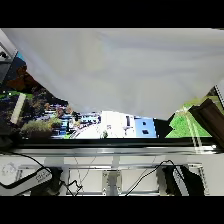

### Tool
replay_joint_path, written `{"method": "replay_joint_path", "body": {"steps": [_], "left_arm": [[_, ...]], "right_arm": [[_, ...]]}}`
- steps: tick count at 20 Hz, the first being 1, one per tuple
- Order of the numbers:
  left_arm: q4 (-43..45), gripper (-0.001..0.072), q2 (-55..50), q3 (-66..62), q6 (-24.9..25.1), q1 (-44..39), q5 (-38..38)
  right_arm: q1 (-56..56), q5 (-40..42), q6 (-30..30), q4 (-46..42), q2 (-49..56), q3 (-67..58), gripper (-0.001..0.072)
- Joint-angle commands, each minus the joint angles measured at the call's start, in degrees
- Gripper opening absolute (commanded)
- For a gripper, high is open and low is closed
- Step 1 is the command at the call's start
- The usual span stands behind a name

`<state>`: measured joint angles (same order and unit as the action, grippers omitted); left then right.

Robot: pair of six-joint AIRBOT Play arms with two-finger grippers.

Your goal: Fold the shirts.

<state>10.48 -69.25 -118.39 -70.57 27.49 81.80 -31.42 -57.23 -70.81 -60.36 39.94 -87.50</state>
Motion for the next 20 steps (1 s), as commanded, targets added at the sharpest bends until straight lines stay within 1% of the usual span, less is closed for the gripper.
{"method": "replay_joint_path", "body": {"steps": [1, 4, 7, 9, 10, 13, 14, 16, 17, 20], "left_arm": [[0.9, 0.0012, 7.3, -0.1, 1.2, 0.0, -3.2], [4.3, 0.0012, 13.9, -0.1, 1.5, 0.0, -6.3], [8.2, 0.0012, 19.2, -0.1, 1.5, 0.0, -11.6], [9.8, 0.0013, 21.0, -0.1, 1.3, 0.0, -12.4], [11.0, 0.0013, 21.2, -0.1, 0.9, 0.0, -12.0], [17.2, 0.0013, 21.0, 1.9, -3.3, 0.0, -11.7], [18.9, 0.0013, 20.9, 3.7, -3.5, 0.0, -12.2], [19.9, 0.0013, 19.1, 7.5, -5.1, 0.0, -11.7], [19.6, 0.0013, 17.9, 9.5, -5.2, 0.0, -11.0], [19.2, 0.0013, 12.5, 17.1, -5.1, -1.5, -8.6]], "right_arm": [[0.0, -1.5, 0.6, -1.2, -3.7, -6.6, 0.0022], [0.0, -3.3, 0.6, -5.5, -4.9, -11.3, 0.0022], [0.0, -4.0, 0.3, -8.4, -5.5, -14.4, 0.0022], [0.0, -4.2, 0.2, -10.2, -5.6, -16.1, 0.0021], [0.0, -4.1, 0.1, -10.9, -5.5, -16.5, 0.0021], [0.0, -4.7, -2.1, -13.4, -4.4, -16.5, 0.0021], [0.0, -4.6, -2.3, -14.1, -3.3, -16.5, 0.0021], [0.0, -5.6, -3.7, -13.9, 0.4, -16.5, 0.0021], [0.0, -7.2, -4.5, -12.5, 3.0, -16.4, 0.0021], [0.0, -12.1, -4.6, -4.1, 11.1, -15.0, 0.0022]]}}
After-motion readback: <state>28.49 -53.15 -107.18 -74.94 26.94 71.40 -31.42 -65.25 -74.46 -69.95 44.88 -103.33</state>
